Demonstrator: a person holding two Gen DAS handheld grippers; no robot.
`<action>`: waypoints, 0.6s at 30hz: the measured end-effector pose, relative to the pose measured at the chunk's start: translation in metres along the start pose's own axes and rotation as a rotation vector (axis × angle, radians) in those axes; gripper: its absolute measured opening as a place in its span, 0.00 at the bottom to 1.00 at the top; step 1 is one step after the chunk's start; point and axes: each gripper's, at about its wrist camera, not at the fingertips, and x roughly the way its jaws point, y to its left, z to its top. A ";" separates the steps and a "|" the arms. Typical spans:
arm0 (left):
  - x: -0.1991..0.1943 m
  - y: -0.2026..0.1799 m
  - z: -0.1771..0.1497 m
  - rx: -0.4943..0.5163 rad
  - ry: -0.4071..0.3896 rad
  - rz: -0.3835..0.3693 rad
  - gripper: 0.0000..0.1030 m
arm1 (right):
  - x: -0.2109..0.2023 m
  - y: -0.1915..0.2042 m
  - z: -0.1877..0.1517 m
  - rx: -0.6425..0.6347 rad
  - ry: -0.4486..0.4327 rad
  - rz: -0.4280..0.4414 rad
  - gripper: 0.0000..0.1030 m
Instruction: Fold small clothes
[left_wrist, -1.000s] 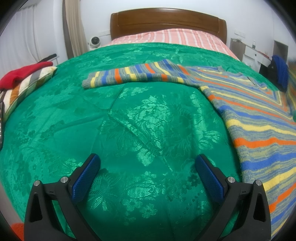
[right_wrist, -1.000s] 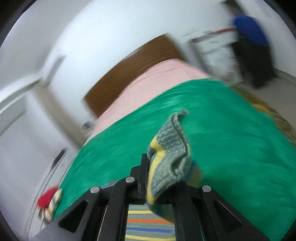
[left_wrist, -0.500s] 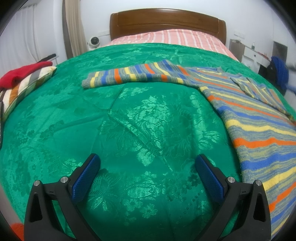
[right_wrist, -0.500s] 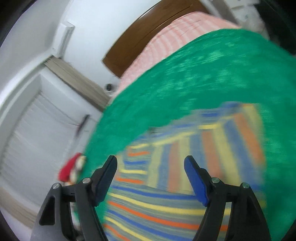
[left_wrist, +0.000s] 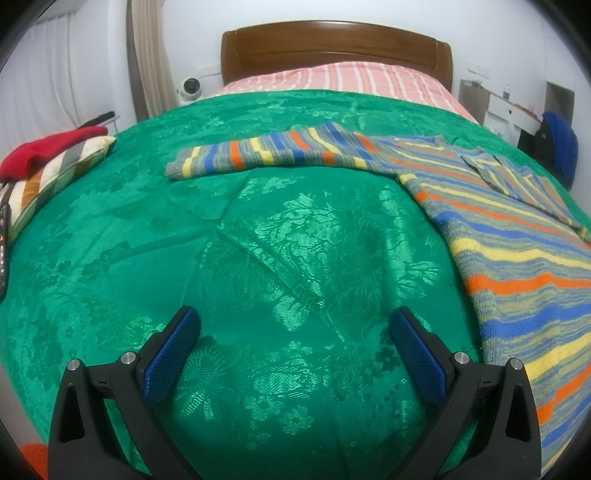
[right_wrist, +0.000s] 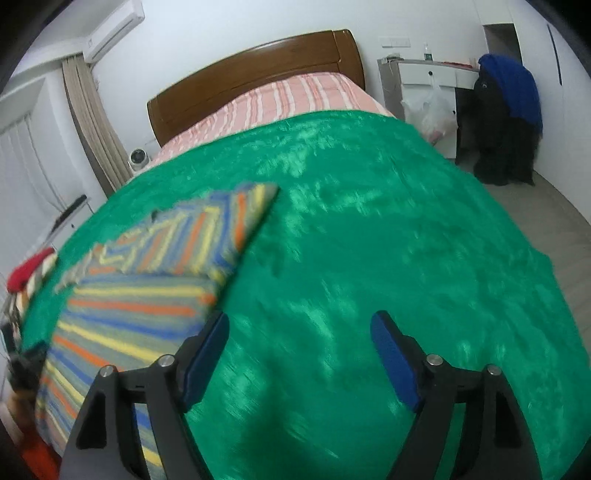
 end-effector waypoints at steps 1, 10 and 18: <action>0.000 0.000 0.000 0.000 -0.002 0.000 1.00 | 0.005 -0.007 -0.008 0.007 0.015 -0.002 0.77; -0.002 -0.002 -0.003 0.000 -0.009 0.007 1.00 | 0.017 -0.024 -0.019 0.106 -0.022 0.094 0.79; -0.002 -0.002 -0.003 0.000 -0.009 0.006 1.00 | 0.021 -0.017 -0.021 0.082 -0.023 0.069 0.80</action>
